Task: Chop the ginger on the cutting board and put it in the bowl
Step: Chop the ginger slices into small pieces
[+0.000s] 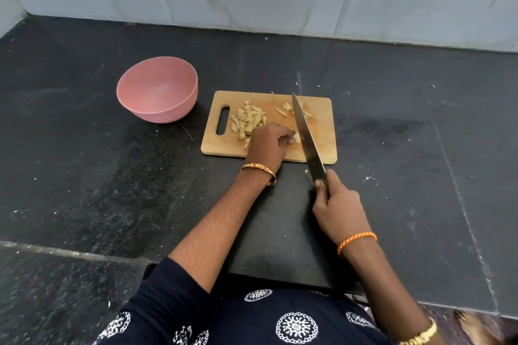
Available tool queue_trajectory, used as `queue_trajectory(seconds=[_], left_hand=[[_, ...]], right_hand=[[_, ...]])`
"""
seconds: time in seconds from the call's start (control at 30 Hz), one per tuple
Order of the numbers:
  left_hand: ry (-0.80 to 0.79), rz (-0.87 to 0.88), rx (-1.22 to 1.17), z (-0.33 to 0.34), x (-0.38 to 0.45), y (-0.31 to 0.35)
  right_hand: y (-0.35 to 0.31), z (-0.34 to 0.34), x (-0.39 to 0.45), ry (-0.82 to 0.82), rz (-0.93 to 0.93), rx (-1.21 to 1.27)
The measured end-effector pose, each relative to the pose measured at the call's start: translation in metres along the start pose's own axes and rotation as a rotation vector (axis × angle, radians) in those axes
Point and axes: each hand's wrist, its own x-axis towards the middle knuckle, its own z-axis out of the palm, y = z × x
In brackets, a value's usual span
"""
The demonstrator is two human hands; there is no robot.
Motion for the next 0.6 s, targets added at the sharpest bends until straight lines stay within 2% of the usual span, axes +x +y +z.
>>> queue_trajectory(seconds=[0.33, 0.6], left_hand=[[0.021, -0.038, -0.069, -0.001, 0.0, 0.0], [0.02, -0.037, -0.09, -0.002, 0.0, 0.001]], right_hand=[[-0.005, -0.002, 0.017, -0.057, -0.045, -0.042], [-0.026, -0.027, 0.035, -0.315, 0.059, -0.232]])
